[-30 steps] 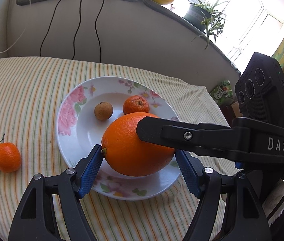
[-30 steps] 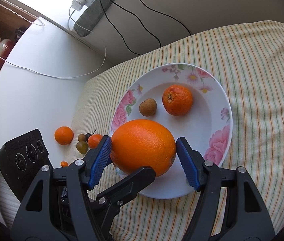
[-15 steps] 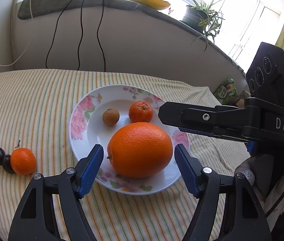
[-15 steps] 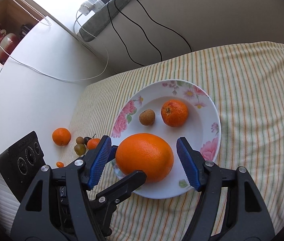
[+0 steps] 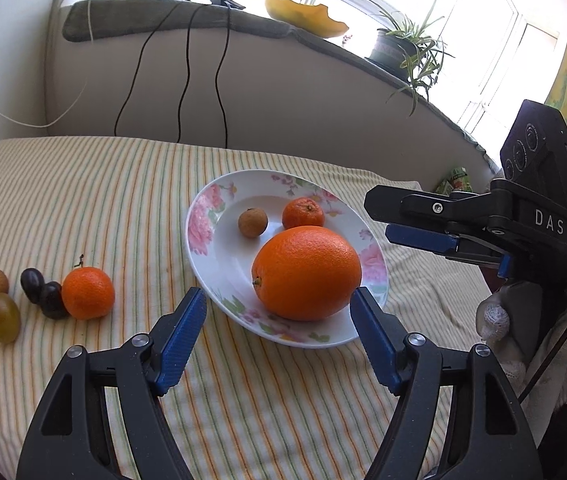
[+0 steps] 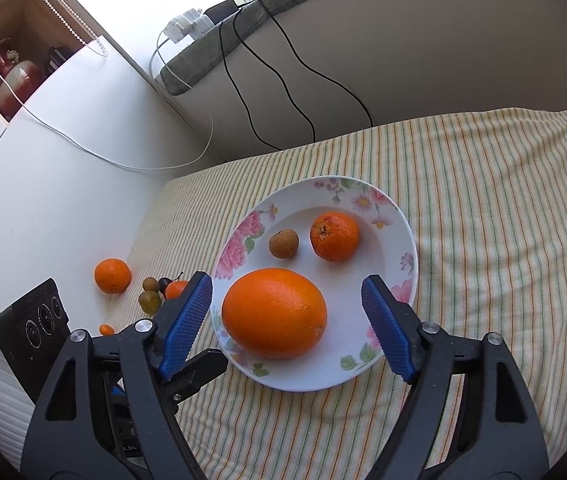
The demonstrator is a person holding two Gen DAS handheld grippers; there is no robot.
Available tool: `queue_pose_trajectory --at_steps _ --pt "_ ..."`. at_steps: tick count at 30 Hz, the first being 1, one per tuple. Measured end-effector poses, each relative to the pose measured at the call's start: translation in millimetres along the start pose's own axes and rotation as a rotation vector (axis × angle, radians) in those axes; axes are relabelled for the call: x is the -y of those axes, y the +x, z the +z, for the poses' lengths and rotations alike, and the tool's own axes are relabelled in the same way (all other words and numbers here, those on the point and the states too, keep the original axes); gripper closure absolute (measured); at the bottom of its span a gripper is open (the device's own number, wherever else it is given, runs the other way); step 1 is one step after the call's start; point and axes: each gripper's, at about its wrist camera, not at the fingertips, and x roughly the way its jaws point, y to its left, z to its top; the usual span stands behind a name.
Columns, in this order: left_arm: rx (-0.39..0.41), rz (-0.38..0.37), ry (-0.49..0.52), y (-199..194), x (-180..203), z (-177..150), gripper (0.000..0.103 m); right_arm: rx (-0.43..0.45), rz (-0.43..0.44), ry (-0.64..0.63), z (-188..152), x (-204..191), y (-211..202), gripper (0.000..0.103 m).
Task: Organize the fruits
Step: 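Lower the large orange into the plate and open the right gripper, then grasp a small tangerine with the left gripper while the right gripper grasps another tangerine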
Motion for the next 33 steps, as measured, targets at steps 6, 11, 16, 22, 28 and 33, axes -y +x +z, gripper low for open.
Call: queue_pose_trajectory --at_steps 6,11,16,22,28,33 --pt "0.018 0.039 -0.006 -17 -8 -10 0.029 0.032 -0.01 -0.045 -2 -13 -4 0.022" --pt "0.043 0.073 -0.032 -33 -23 -16 0.029 0.055 -0.008 -0.109 -2 -31 -2 0.022" --pt "0.072 0.114 -0.064 -52 -44 -23 0.029 0.098 0.01 -0.192 -4 -58 2 0.021" --pt "0.109 0.188 -0.111 -74 -66 -36 0.029 0.104 0.032 -0.255 0 -86 13 0.016" --pt "0.133 0.257 -0.145 -98 -90 -51 0.029 0.082 0.033 -0.287 3 -104 27 0.012" --pt "0.152 0.325 -0.186 -116 -113 -60 0.029 0.015 0.048 -0.333 5 -123 43 0.012"
